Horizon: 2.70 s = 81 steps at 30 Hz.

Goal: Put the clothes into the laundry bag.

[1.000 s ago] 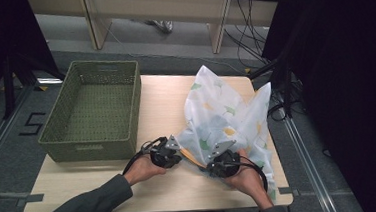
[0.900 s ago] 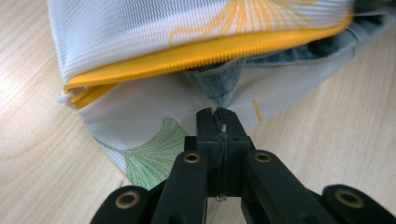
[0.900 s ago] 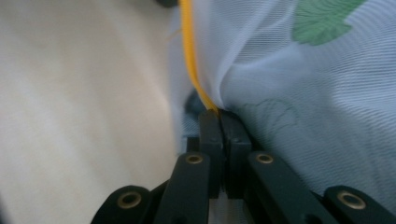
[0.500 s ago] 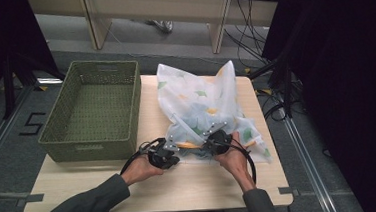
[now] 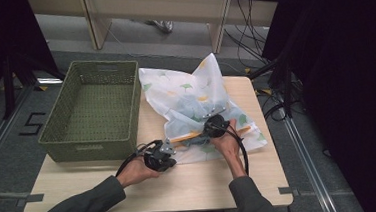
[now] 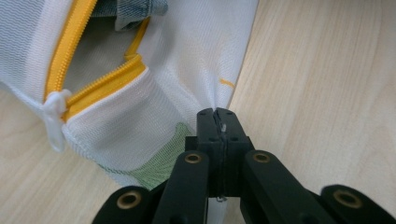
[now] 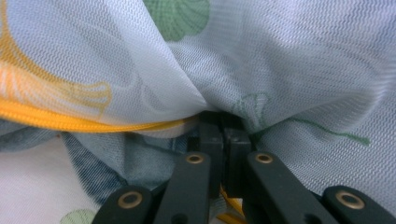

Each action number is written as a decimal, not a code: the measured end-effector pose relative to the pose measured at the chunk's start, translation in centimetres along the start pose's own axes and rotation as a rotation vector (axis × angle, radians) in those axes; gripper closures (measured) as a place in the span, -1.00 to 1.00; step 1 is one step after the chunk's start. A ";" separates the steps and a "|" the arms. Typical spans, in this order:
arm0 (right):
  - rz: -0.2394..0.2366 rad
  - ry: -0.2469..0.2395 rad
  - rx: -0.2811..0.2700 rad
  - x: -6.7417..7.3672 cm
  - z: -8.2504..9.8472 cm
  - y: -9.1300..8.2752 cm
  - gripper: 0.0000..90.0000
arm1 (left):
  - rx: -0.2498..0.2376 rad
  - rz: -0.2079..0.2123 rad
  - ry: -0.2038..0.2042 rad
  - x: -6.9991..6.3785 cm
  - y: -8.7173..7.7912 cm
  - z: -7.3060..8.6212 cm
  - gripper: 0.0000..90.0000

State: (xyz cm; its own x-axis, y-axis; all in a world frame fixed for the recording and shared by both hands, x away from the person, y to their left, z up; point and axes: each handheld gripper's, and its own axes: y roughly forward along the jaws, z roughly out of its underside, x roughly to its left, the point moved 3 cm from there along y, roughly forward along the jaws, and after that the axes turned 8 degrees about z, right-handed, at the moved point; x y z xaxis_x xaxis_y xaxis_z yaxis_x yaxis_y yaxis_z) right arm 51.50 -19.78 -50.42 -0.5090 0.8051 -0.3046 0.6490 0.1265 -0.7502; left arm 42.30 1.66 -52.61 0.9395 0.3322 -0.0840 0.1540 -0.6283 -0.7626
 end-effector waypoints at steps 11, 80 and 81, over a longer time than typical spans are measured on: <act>-0.085 -0.077 -0.077 1.3 0.5 -4.5 1.00 | 0.083 -0.009 -0.013 0.2 -2.4 1.6 0.86; -0.244 -0.153 0.040 5.0 3.9 -5.2 0.97 | -0.141 -0.318 -0.172 2.1 2.6 -4.3 -0.02; -0.242 -0.154 0.040 5.0 3.9 -5.1 0.97 | -0.143 -0.319 -0.168 2.0 2.3 -4.2 0.02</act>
State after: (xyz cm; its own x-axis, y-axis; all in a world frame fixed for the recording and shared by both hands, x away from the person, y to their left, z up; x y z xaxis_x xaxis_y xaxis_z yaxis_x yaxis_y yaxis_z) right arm 43.40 -18.66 -50.38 -0.7285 0.6561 -0.1970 0.4765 0.2787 -0.8338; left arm 45.84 -2.02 -51.86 0.7756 0.6305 0.0300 0.4832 -0.5625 -0.6709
